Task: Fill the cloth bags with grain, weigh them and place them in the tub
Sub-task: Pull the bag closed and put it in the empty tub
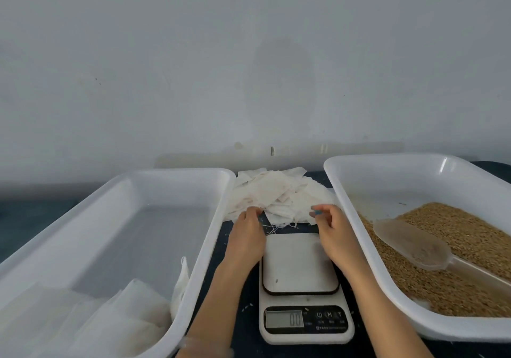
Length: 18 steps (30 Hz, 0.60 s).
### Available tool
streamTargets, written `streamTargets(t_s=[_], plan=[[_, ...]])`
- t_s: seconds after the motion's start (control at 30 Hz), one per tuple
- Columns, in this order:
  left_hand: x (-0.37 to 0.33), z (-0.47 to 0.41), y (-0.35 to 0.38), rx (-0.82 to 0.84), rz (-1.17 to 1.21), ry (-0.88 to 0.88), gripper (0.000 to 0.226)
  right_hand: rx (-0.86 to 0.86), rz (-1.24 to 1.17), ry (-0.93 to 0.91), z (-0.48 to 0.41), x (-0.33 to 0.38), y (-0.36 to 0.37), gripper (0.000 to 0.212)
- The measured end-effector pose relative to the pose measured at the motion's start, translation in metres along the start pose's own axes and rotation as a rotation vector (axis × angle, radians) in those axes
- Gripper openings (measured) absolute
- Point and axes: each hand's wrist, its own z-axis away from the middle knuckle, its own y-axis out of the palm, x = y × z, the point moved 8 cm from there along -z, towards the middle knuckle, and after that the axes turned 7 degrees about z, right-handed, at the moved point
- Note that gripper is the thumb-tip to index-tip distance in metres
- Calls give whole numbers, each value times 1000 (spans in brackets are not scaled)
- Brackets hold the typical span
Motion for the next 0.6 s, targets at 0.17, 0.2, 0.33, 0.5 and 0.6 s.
streamTargets(t_s=[0.17, 0.2, 0.33, 0.5, 0.6], plan=[[17, -40, 27, 43, 28, 64, 40, -12, -53, 168, -1, -25, 4, 26], [15, -45, 34, 102, 19, 87, 43, -13, -78, 179, 0, -26, 4, 30], [20, -65, 51, 256, -15, 39, 51, -27, -141, 202, 2, -25, 3, 34], [28, -64, 45, 172, 196, -18, 56, 11, -99, 172, 2, -24, 6, 26], [32, -53, 26, 29, 427, -81, 53, 22, -58, 167, 1, -27, 6, 21]])
